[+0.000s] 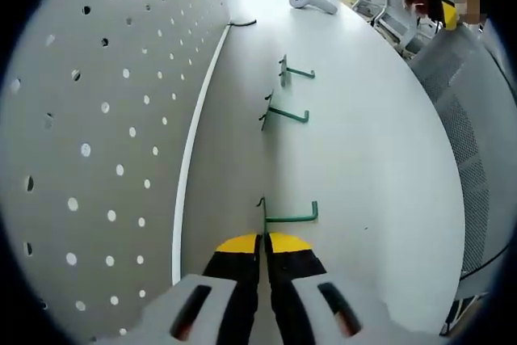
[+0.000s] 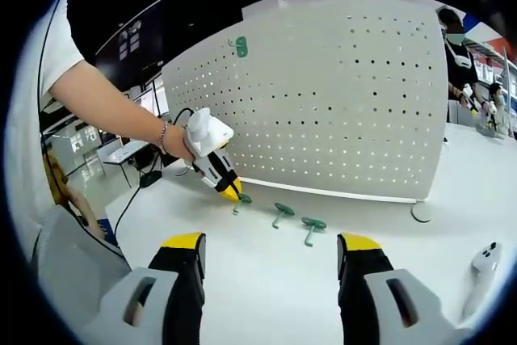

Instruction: Insert the hook assembly into the mounting plate slot until the hook locks in place.

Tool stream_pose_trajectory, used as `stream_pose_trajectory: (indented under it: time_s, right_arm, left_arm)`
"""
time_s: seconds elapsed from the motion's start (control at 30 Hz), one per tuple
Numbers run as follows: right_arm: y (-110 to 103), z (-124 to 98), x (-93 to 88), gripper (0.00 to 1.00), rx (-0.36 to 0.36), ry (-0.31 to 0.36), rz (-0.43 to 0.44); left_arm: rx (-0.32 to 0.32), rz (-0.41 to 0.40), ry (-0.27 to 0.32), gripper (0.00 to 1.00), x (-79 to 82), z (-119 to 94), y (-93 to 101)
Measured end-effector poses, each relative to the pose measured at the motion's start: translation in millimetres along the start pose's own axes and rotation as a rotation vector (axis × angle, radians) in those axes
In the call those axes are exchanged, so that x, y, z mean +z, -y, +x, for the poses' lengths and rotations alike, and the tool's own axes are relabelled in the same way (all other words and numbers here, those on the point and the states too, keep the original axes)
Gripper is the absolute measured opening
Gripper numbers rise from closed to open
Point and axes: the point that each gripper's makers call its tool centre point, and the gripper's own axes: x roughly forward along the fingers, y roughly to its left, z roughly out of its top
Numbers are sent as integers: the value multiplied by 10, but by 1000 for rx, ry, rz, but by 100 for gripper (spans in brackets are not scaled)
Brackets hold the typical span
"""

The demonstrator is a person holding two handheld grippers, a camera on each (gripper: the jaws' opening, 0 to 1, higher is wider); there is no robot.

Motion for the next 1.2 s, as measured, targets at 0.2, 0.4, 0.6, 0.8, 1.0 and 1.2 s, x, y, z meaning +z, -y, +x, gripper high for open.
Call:
stream_pose_trajectory:
  time_s: [0.2, 0.4, 0.6, 0.8, 1.0, 1.2]
  right_arm:
    - [5, -2, 4, 64, -3, 0, 6]
    - [34, -7, 19, 64, -10, 10, 14]
    - [27, -9, 34, 64, -7, 16, 8]
    - [23, -11, 39, 64, -5, 19, 9]
    - [18, -14, 56, 64, -5, 26, 3]
    - [9, -21, 82, 65, -1, 36, 0]
  left_arm:
    - [26, 5, 28, 3, 13, -24, -6]
    - [49, -5, 121, 3, 130, -123, -40]
    - [72, -20, 149, 2, 157, -200, -57]
    - [85, -44, 200, 2, 252, -295, -56]
    - [93, -70, 243, 2, 352, -371, -41]
    - [112, -88, 290, 2, 455, -474, -28]
